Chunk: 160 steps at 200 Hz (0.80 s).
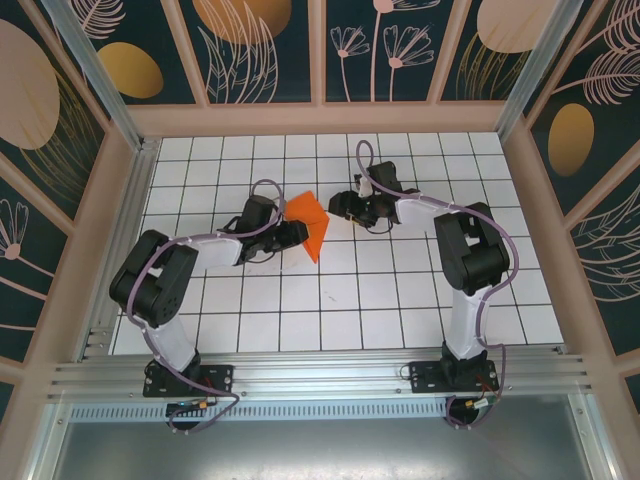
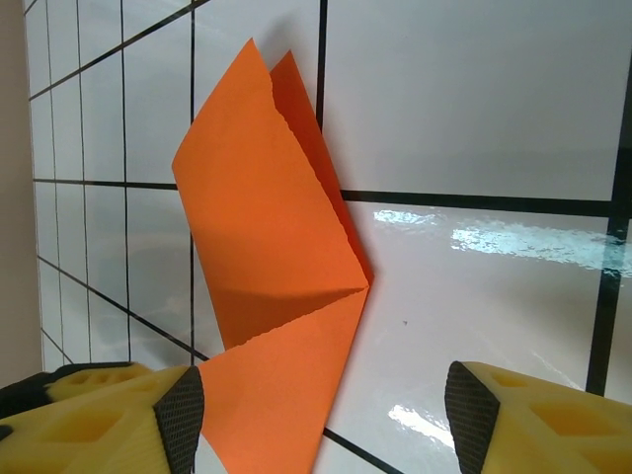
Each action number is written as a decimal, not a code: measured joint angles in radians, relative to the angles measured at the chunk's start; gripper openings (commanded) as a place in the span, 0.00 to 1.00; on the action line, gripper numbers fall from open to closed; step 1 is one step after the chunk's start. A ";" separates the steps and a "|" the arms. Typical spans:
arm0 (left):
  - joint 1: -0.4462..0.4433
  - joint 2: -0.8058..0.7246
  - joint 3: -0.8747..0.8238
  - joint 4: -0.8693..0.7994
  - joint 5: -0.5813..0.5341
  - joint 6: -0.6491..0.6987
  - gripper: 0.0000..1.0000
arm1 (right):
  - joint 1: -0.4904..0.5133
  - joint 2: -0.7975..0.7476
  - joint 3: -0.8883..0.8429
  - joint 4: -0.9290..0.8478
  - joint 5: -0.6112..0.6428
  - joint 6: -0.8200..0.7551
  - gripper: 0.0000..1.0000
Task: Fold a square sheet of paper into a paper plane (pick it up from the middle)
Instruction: Third fold the triangle at the center of the table, then fourth fold the wing at the center of the table.
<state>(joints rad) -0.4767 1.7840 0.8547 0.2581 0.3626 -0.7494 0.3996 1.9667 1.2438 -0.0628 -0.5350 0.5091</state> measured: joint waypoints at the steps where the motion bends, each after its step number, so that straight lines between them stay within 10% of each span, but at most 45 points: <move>1: 0.000 0.004 0.000 0.001 0.002 0.001 0.47 | 0.000 0.000 0.000 0.000 -0.001 0.000 0.69; 112: -0.001 0.091 0.043 0.105 0.079 0.072 0.01 | -0.022 0.000 -0.020 0.034 -0.080 0.001 0.69; 160: -0.001 0.067 0.037 0.106 0.117 0.094 0.00 | -0.026 0.002 -0.052 0.078 -0.179 -0.032 0.57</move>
<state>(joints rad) -0.4774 1.8511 0.8913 0.3645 0.4793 -0.6552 0.3740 1.9686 1.1915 0.0151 -0.7139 0.4767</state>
